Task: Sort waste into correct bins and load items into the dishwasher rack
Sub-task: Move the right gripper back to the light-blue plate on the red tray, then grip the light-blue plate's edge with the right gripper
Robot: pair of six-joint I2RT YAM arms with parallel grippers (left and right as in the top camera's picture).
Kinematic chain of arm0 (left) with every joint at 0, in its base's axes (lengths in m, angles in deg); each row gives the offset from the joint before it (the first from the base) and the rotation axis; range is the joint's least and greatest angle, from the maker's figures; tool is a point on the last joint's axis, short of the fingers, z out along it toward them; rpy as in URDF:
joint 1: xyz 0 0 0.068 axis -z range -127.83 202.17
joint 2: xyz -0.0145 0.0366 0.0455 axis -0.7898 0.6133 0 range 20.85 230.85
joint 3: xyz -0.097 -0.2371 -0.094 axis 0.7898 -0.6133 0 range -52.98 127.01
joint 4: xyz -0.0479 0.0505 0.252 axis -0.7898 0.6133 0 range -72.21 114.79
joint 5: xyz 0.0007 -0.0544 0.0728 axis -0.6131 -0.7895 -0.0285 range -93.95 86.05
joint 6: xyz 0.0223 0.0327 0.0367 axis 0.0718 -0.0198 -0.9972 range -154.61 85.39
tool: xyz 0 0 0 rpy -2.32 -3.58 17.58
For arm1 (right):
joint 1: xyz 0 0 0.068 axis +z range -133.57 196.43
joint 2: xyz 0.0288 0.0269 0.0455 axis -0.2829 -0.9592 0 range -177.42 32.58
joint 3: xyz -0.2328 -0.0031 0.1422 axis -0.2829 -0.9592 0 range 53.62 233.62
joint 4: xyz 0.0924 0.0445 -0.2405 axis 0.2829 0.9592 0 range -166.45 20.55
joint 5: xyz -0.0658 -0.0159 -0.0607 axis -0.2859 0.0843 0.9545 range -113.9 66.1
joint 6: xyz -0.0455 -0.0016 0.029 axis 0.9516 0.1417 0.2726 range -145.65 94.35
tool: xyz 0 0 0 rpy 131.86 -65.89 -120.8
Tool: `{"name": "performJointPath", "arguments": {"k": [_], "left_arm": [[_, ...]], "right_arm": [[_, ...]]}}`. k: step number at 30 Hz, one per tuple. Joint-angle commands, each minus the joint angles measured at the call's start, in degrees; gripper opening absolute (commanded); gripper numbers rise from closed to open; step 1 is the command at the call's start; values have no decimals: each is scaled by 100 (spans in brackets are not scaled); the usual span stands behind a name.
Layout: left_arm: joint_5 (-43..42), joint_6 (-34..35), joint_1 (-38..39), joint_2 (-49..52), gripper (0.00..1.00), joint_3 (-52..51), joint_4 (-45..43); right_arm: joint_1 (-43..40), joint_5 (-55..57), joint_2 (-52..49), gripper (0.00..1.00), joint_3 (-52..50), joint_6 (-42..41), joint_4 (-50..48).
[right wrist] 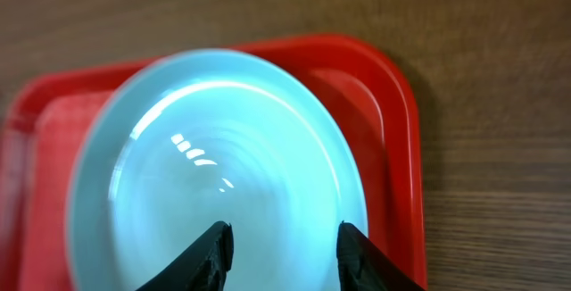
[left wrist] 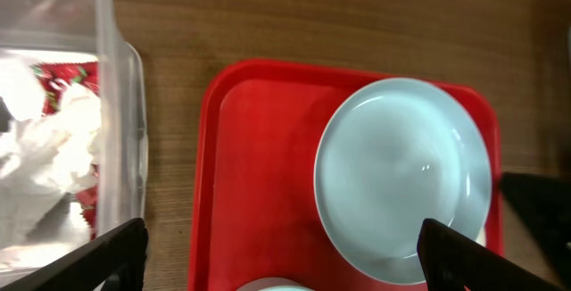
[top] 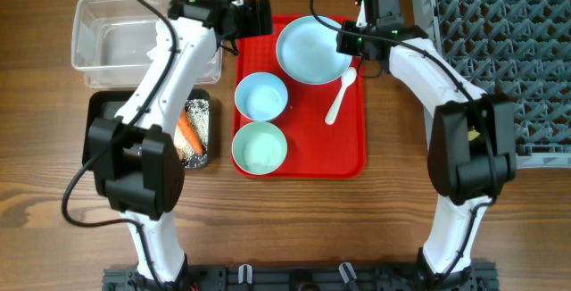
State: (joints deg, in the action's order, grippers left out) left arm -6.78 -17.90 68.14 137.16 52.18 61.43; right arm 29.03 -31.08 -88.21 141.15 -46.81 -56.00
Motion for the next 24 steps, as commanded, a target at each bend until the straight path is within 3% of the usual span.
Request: {"name": "performJointPath", "arguments": {"k": [1,14,16,24], "left_arm": [[61,72,-87,-122,96,-15,-4],[105,70,-173,-122,98,-15,-4],[105,68,-173,-122,98,-15,-4],[103,70,-173,-122,98,-15,-2]], "right_arm": [[-9,162,-363,41,7,17,-17],[-24,608,-605,54,7,138,-138],[-24,350,-483,59,57,332,-229],[-24,332,203,63,66,286,444]]}}
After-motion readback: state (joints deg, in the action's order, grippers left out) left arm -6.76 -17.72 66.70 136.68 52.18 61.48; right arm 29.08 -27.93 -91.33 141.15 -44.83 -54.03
